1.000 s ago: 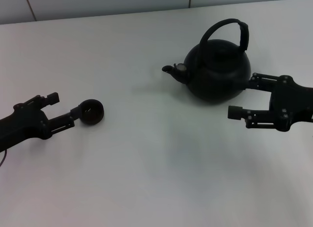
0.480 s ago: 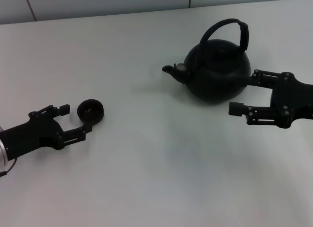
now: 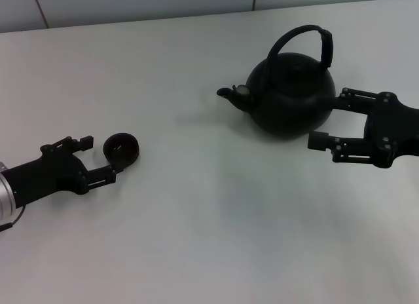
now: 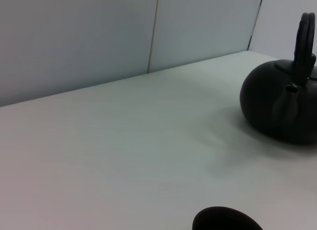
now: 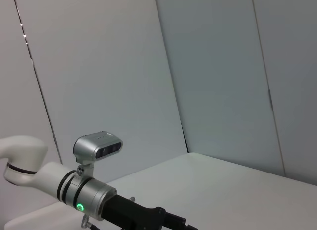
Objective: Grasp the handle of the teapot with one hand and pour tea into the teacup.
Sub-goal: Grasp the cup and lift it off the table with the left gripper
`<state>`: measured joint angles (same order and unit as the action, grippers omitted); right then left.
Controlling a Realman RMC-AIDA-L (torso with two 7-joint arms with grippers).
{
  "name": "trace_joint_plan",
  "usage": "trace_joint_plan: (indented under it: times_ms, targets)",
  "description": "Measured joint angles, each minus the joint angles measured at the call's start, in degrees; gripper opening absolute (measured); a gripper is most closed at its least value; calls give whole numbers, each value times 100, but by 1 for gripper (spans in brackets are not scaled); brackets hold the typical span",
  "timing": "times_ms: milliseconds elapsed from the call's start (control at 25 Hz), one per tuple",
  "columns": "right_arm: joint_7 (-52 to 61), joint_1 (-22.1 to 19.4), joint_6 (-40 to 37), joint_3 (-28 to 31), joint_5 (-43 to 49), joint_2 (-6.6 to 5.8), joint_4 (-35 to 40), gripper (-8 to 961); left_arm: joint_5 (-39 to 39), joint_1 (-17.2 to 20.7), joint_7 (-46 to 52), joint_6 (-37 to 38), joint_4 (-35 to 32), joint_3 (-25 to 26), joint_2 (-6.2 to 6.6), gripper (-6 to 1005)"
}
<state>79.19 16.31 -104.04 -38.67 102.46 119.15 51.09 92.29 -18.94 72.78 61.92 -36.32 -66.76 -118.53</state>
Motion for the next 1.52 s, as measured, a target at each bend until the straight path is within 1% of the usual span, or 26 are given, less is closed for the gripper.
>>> trace_joint_plan:
  times_ms: [720, 1160, 1520]
  targets:
    - [3, 30, -2, 0, -8, -6, 7, 801, 1, -227, 40, -219, 141, -191, -12, 817]
    - [7, 30, 32, 0, -50, -11, 6, 800, -25, -324, 45, -443, 157, -411, -12, 806]
    - [9, 35, 51, 0, -59, -6, 7, 800, -21, -456, 290, -533, 191, -459, 0, 797]
